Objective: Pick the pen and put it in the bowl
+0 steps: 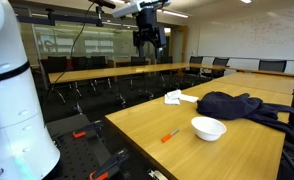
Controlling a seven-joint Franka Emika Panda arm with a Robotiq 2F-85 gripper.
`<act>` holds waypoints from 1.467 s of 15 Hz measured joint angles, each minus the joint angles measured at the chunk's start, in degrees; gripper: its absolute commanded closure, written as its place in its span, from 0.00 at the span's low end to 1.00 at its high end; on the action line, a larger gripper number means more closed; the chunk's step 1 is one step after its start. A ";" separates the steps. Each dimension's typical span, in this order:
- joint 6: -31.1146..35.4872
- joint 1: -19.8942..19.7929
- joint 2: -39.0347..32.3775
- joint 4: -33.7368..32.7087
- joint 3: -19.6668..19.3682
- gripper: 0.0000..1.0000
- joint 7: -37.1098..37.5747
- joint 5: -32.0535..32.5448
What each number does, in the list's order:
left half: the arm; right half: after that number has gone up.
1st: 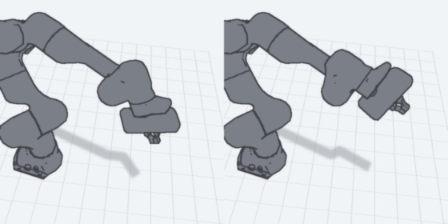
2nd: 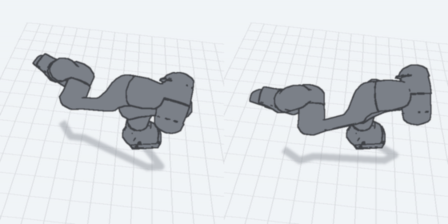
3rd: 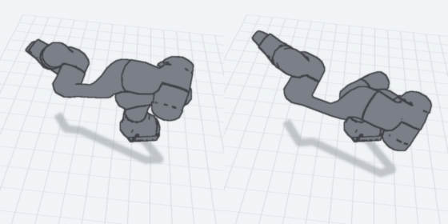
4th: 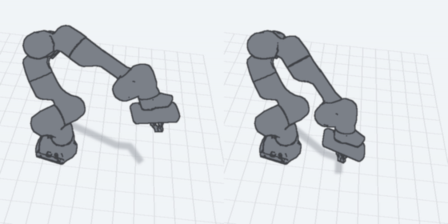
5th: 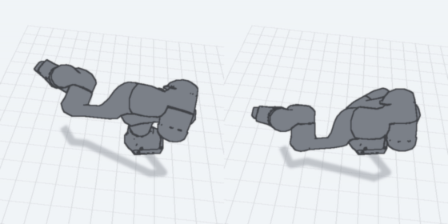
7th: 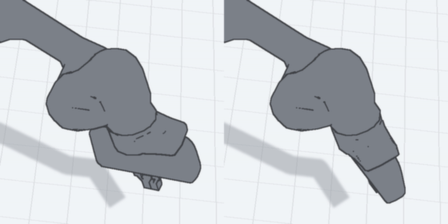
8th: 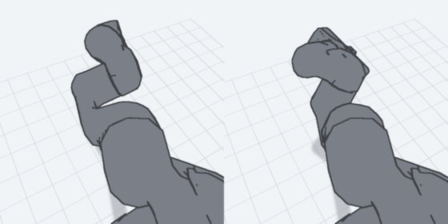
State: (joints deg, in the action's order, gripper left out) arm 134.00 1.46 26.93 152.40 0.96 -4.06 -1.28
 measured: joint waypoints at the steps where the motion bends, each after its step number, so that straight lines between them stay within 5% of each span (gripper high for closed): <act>1: 5.80 0.98 -4.02 1.43 0.06 0.00 -0.39 -0.01; 6: 22.46 2.80 -28.20 -0.97 0.18 0.00 -1.71 -0.60; 11: 24.32 -0.94 -49.32 -15.20 0.31 0.00 -6.92 -2.97; 16: 23.74 -8.02 -62.72 -27.19 2.41 0.01 -10.35 -2.97; 22: 20.45 -11.80 -70.17 -35.64 4.73 0.53 -12.46 -2.72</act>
State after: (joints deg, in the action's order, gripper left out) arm 154.45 -10.34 -43.24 116.76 5.69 -16.52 -4.00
